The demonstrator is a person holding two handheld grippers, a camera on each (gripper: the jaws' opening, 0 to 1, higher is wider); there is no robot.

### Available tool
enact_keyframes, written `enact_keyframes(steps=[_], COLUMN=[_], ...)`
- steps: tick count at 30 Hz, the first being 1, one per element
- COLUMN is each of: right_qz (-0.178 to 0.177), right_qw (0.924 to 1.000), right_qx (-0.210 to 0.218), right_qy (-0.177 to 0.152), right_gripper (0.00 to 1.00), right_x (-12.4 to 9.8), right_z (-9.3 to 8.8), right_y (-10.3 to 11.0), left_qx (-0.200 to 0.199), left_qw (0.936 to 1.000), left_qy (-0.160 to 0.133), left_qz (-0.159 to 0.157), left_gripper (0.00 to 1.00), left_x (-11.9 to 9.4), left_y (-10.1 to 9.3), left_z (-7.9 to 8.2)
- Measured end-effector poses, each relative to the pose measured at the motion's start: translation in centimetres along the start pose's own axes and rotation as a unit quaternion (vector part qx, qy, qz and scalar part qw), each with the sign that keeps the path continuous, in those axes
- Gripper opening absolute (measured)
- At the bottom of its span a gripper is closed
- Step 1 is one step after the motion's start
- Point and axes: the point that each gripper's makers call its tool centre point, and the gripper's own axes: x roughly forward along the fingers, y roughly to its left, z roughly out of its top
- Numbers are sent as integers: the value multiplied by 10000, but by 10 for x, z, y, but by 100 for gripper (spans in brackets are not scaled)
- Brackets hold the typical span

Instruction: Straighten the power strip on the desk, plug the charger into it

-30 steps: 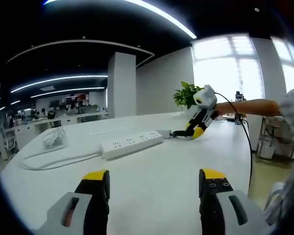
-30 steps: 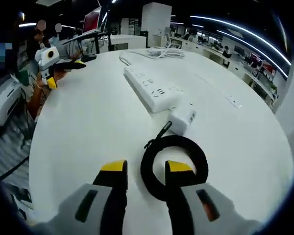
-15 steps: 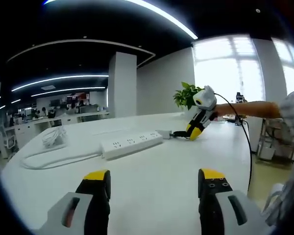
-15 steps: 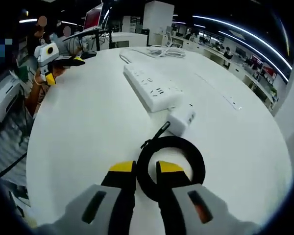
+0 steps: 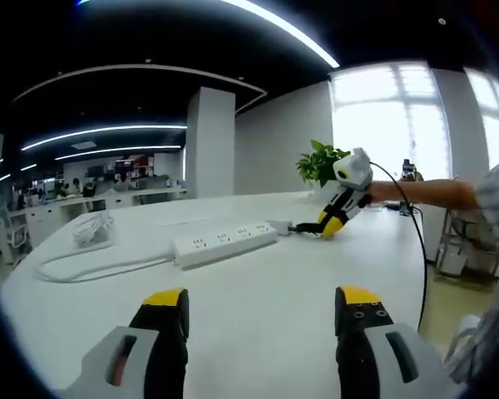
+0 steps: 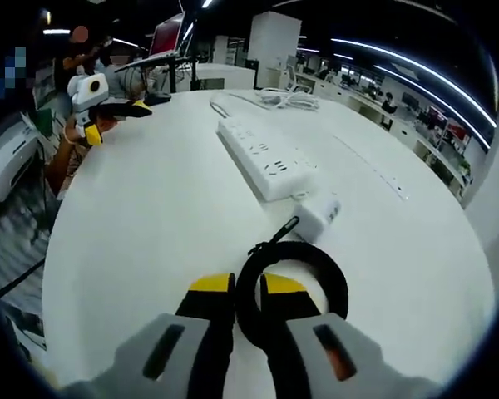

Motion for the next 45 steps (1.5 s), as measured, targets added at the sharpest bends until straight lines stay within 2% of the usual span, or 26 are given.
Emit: enact_keyframes(steps=[4,9,15,19,25,29,30,33,39,42,43,44,45], right_qz=[-87,-136,-289,-416,-629,-693,-770,-953,-1280,-1406,-1426,-1593,-1665], right_qw=[9998,9972,9865,9750,9434,9288,9224,9119,9089,9037,9001,8918,8893], right_qx=[14,294,739,1041,1511,1803,1860,1982,1875,1896,2017,2239,2250], right_qy=[-198,-670,-1434,-1920,-2883,-3164,-3296,-3464,-3499,-3571,-3589,-3594,-3617], right_gripper=[10,9,9,9,8,8,8,8,8,8,8,8,8], right_x=[1,-1,-10,-17,-34,-38,-40,-42,-43,-46,-47,-49,-51], right_z=[4,14,35,47,69,72,74,75,81,87,88,88,90], right_y=[-1,-2,-7,-12,-22,-25,-28,-30,-25,-23,-23,-26,-27], left_qx=[0,-11,-35,-46,-49,-39,-42,-45,-41,-50,-50,-39,-17], left_qw=[10000,10000,10000,10000,10000,10000,10000,10000,10000,10000,10000,10000,10000], left_qy=[-11,-19,-24,-30,-29,-34,-38,-38,-36,-64,-66,-64,-55], left_qz=[9,29,43,42,40,49,51,49,43,35,33,23,14], left_gripper=[72,72,72,72,72,72,72,72,72,72,72,72,72], left_x=[-1,-3,-5,-5,-6,-6,-6,-6,-6,-5,-5,-4,-4], left_y=[0,0,1,2,2,2,2,2,1,1,1,0,0], left_z=[1,2,2,3,4,4,5,5,5,6,6,6,5])
